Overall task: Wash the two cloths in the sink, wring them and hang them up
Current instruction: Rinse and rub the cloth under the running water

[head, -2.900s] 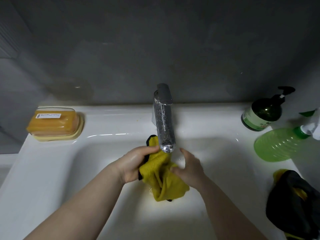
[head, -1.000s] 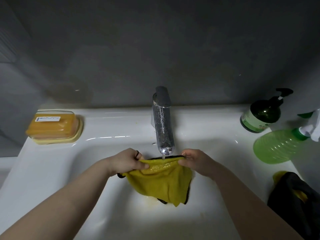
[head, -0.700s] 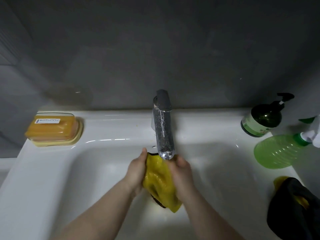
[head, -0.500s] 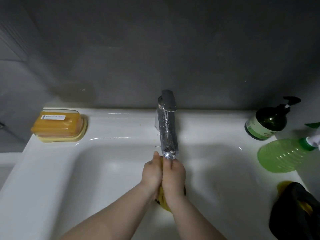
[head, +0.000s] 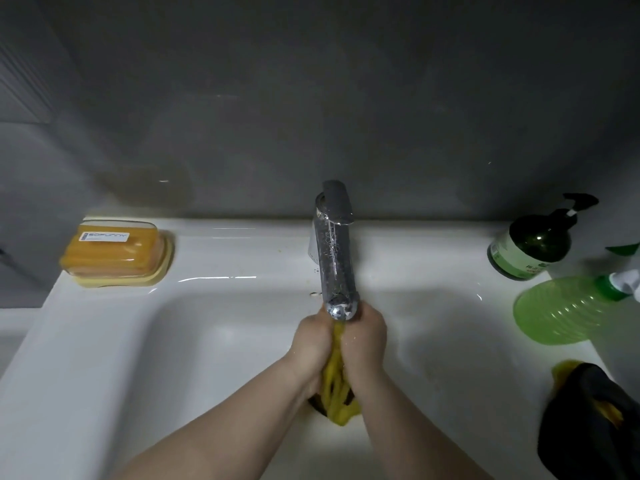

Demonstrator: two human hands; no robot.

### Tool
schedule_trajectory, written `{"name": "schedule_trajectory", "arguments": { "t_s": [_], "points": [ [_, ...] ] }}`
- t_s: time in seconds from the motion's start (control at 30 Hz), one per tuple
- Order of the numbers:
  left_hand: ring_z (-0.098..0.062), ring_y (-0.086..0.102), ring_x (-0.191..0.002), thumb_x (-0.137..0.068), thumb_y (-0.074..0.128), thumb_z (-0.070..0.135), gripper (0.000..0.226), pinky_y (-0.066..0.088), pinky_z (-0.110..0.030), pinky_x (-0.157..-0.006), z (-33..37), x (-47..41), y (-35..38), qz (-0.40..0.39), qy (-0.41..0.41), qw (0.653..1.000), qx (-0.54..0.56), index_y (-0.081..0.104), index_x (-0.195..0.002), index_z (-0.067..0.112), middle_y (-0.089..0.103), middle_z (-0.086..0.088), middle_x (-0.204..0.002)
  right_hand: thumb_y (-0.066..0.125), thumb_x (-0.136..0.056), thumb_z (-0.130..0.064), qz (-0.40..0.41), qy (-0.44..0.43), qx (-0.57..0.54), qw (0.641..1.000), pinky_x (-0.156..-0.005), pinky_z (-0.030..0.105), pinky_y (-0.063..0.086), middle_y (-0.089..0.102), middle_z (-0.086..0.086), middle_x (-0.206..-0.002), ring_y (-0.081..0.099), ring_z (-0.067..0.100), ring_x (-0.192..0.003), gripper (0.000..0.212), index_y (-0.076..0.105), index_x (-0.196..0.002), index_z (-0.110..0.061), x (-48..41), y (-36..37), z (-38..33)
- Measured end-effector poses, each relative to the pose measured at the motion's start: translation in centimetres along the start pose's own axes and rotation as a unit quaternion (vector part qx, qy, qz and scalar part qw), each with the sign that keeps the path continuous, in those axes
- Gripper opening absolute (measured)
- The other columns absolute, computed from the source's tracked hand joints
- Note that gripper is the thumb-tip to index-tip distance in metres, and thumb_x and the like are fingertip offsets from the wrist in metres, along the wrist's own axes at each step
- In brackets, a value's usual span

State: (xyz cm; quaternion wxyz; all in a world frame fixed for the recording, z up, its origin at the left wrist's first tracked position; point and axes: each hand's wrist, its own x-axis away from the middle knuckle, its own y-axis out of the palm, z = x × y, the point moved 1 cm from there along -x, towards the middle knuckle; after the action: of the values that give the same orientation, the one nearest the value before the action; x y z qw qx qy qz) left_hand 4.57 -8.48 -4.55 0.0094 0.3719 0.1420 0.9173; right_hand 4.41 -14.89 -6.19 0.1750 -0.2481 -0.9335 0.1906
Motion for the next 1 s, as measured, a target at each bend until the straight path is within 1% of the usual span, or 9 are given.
{"name": "schedule_trajectory", "arguments": {
  "t_s": [0.13, 0.23, 0.33, 0.43, 0.5, 0.6, 0.73, 0.9, 1.0],
  "points": [
    [-0.006, 0.051, -0.029, -0.095, 0.044, 0.023, 0.043, 0.038, -0.011, -0.036, 0.8, -1.1, -0.8, 0.014, 0.021, 1.000, 0.002, 0.052, -0.054, 0.012, 0.053, 0.004, -0.031, 0.036, -0.081, -0.039, -0.023, -0.109, 0.062, 0.992, -0.055, 0.028, 0.028, 0.064, 0.022, -0.067, 0.050, 0.029, -0.059, 0.044, 0.059, -0.061, -0.008, 3.4, 0.7, 0.5],
    [-0.019, 0.065, -0.058, -0.093, 0.044, 0.038, 0.041, 0.053, -0.026, -0.062, 1.0, -1.3, -1.5, -0.008, 0.006, 1.000, 0.026, 0.062, -0.075, 0.005, 0.068, -0.010, -0.065, 0.035, -0.091, -0.032, -0.060, -0.054, 0.099, 0.992, -0.059, 0.028, 0.027, 0.059, 0.019, -0.070, 0.052, 0.030, -0.068, 0.033, 0.047, -0.065, -0.014, 1.6, -0.6, 1.0],
    [-0.029, 0.063, -0.074, -0.089, 0.046, 0.042, 0.043, 0.053, -0.037, -0.071, 1.7, -1.6, -3.0, -0.016, 0.009, 0.999, 0.028, 0.062, -0.088, 0.002, 0.066, -0.019, -0.085, 0.044, -0.092, -0.031, -0.235, 0.032, 0.052, 0.970, -0.067, 0.026, 0.037, 0.055, 0.001, -0.074, 0.052, 0.018, -0.074, 0.024, 0.051, -0.072, -0.021, -0.4, -3.2, 1.9],
    [-0.024, 0.065, -0.069, -0.084, 0.056, 0.033, 0.030, 0.056, -0.033, -0.067, 2.5, -1.7, -4.4, -0.064, 0.048, 0.997, -0.019, 0.061, -0.083, 0.004, 0.064, -0.016, -0.080, 0.061, -0.084, -0.026, -0.451, 0.020, 0.101, 0.886, -0.070, 0.018, 0.048, 0.064, -0.002, -0.093, 0.061, 0.009, -0.085, 0.008, 0.058, -0.088, -0.032, -0.5, -5.0, 2.3],
    [-0.017, 0.069, -0.064, -0.075, 0.061, 0.022, 0.016, 0.058, -0.025, -0.059, 2.7, -1.6, -5.2, -0.119, 0.075, 0.988, -0.061, 0.064, -0.081, 0.007, 0.071, -0.010, -0.076, 0.063, -0.082, -0.013, -0.397, 0.004, 0.096, 0.913, -0.072, 0.023, 0.049, 0.065, 0.002, -0.093, 0.062, 0.014, -0.085, 0.017, 0.060, -0.093, -0.025, -1.3, -5.9, 2.1],
    [-0.012, 0.069, -0.061, -0.077, 0.061, 0.009, 0.003, 0.055, -0.020, -0.053, 2.5, -1.3, -6.3, -0.131, 0.092, 0.977, -0.139, 0.062, -0.079, 0.011, 0.073, -0.001, -0.067, 0.056, -0.083, 0.000, -0.274, 0.014, -0.026, 0.961, -0.066, 0.029, 0.043, 0.058, 0.003, -0.075, 0.054, 0.018, -0.074, 0.021, 0.056, -0.076, -0.020, -2.2, -7.0, 1.6],
    [-0.018, 0.061, -0.072, -0.093, 0.047, 0.023, 0.017, 0.050, -0.023, -0.062, 1.0, -1.5, -6.6, -0.059, 0.097, 0.964, -0.239, 0.057, -0.083, 0.015, 0.064, -0.007, -0.082, 0.056, -0.085, -0.014, -0.255, 0.043, -0.029, 0.965, -0.069, 0.031, 0.046, 0.058, 0.004, -0.082, 0.056, 0.019, -0.078, 0.009, 0.052, -0.080, -0.022, -2.0, -6.1, 1.5],
    [-0.015, 0.052, -0.059, -0.095, 0.035, 0.041, 0.040, 0.043, -0.016, -0.046, -1.0, -1.9, -4.6, 0.000, 0.073, 0.976, -0.203, 0.057, -0.073, 0.016, 0.058, -0.003, -0.069, 0.060, -0.083, -0.014, -0.253, 0.086, -0.123, 0.956, -0.092, 0.051, 0.049, 0.063, 0.018, -0.101, 0.061, 0.037, -0.099, 0.010, 0.057, -0.092, -0.014, -0.2, -3.5, 1.1],
    [-0.020, 0.061, -0.069, -0.092, 0.040, 0.046, 0.041, 0.049, -0.027, -0.059, -0.4, -1.9, -4.6, 0.023, 0.013, 0.999, -0.039, 0.062, -0.079, 0.014, 0.066, -0.007, -0.074, 0.058, -0.085, -0.016, -0.288, 0.096, -0.122, 0.945, -0.086, 0.047, 0.050, 0.064, 0.017, -0.097, 0.061, 0.035, -0.094, 0.010, 0.060, -0.093, -0.011, -0.7, -4.6, 1.8]
  ]
}}
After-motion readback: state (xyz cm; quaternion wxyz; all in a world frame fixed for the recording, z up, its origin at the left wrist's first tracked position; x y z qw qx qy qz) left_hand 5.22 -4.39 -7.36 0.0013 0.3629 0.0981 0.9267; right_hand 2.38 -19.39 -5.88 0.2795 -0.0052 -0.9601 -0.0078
